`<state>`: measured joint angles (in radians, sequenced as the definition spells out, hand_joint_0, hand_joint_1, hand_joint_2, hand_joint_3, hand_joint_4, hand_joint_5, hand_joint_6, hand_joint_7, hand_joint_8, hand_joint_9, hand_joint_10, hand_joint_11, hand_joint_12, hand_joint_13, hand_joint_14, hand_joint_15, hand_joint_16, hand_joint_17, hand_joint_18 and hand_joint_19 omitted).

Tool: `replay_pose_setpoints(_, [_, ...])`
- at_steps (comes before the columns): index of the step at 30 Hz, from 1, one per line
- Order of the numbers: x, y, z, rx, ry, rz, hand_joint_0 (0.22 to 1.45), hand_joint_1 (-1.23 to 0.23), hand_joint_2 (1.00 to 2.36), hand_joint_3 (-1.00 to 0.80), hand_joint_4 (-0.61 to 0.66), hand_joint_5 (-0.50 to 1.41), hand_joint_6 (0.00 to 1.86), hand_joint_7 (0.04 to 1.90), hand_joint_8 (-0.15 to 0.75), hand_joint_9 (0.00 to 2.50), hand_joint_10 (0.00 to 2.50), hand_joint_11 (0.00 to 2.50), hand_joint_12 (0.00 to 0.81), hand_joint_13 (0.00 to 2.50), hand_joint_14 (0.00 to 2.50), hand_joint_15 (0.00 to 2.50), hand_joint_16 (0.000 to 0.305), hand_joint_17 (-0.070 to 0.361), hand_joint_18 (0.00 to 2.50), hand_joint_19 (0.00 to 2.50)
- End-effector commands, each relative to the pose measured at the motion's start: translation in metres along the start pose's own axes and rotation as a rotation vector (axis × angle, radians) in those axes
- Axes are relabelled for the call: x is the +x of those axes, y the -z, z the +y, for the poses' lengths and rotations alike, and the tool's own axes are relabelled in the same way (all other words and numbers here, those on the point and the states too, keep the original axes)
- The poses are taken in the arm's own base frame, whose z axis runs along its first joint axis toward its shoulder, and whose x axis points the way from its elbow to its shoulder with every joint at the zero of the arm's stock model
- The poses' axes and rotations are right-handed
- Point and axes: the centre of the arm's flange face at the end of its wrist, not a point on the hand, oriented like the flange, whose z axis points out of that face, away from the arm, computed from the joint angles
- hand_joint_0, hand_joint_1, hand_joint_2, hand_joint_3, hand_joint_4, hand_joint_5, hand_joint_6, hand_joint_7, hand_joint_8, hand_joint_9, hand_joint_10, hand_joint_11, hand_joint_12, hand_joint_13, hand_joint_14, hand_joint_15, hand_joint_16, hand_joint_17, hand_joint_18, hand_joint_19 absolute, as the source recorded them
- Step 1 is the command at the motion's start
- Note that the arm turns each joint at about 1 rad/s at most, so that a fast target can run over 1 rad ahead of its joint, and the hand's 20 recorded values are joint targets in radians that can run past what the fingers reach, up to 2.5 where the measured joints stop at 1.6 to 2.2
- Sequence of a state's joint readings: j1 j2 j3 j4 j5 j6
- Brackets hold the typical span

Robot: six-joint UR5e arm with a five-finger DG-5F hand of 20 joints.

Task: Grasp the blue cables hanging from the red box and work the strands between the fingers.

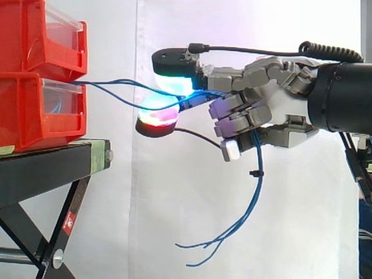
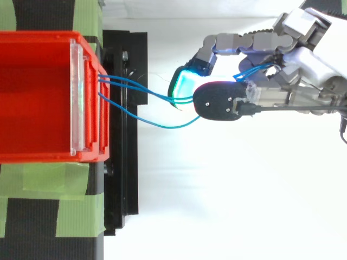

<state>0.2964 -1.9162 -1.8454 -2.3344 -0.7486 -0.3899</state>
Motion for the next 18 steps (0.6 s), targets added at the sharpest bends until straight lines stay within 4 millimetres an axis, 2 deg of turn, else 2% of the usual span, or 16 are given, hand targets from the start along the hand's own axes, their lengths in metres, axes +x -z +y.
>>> replay_pose_setpoints(1, [-0.0011,-0.0009,-0.0019,0.002,0.004,-0.003,0.87,-0.64,1.02,-0.43,0.28,0.51,0.02,1.29,0.532,1.78,2.5,2.5,0.684,1.96,2.5,1.71,0.243,0.182,2.5,0.6])
replay_pose_setpoints(4, [-0.0025,-0.0014,-0.0005,0.0,0.002,-0.005,0.88,-0.65,1.02,-0.31,0.3,0.51,0.01,1.28,0.532,1.78,2.5,2.5,0.684,1.96,2.5,1.71,0.243,0.182,2.5,0.6])
replay_pose_setpoints(8, [-0.004,-0.0025,-0.0028,0.003,0.005,-0.007,0.97,-0.66,1.02,0.09,0.31,0.51,0.01,1.27,0.532,1.78,2.5,2.5,0.684,1.96,2.5,1.71,0.243,0.182,2.5,0.6])
replay_pose_setpoints(11, [-0.0048,-0.0033,-0.003,0.001,0.005,-0.003,1.01,-0.66,1.0,0.25,0.29,0.54,0.01,1.27,0.532,1.78,2.5,2.5,0.684,1.96,2.5,1.71,0.243,0.182,2.5,0.6])
replay_pose_setpoints(13, [-0.0058,-0.0038,-0.0015,-0.003,0.003,-0.001,1.01,-0.65,1.0,0.26,0.27,0.55,0.01,1.26,0.532,1.78,2.5,2.5,0.684,1.96,2.5,1.71,0.243,0.182,2.5,0.6])
replay_pose_setpoints(15, [-0.0063,-0.0046,-0.0016,-0.006,0.004,0.006,0.96,-0.64,1.1,0.2,0.27,0.56,0.01,1.25,0.532,1.78,2.5,2.5,0.684,1.96,2.5,1.71,0.243,0.182,2.5,0.6])
replay_pose_setpoints(16, [-0.0064,-0.0049,-0.0034,-0.004,0.006,0.007,0.91,-0.63,1.19,0.13,0.28,0.57,0.02,1.24,0.532,1.78,2.5,2.5,0.684,1.96,2.5,1.71,0.243,0.182,2.5,0.6])
replay_pose_setpoints(18, [-0.0082,-0.0065,-0.0039,-0.008,0.007,0.013,0.83,-0.66,1.21,0.0,0.28,0.57,0.01,1.23,0.532,1.78,2.5,2.5,0.684,1.96,2.5,1.71,0.243,0.182,2.5,0.6])
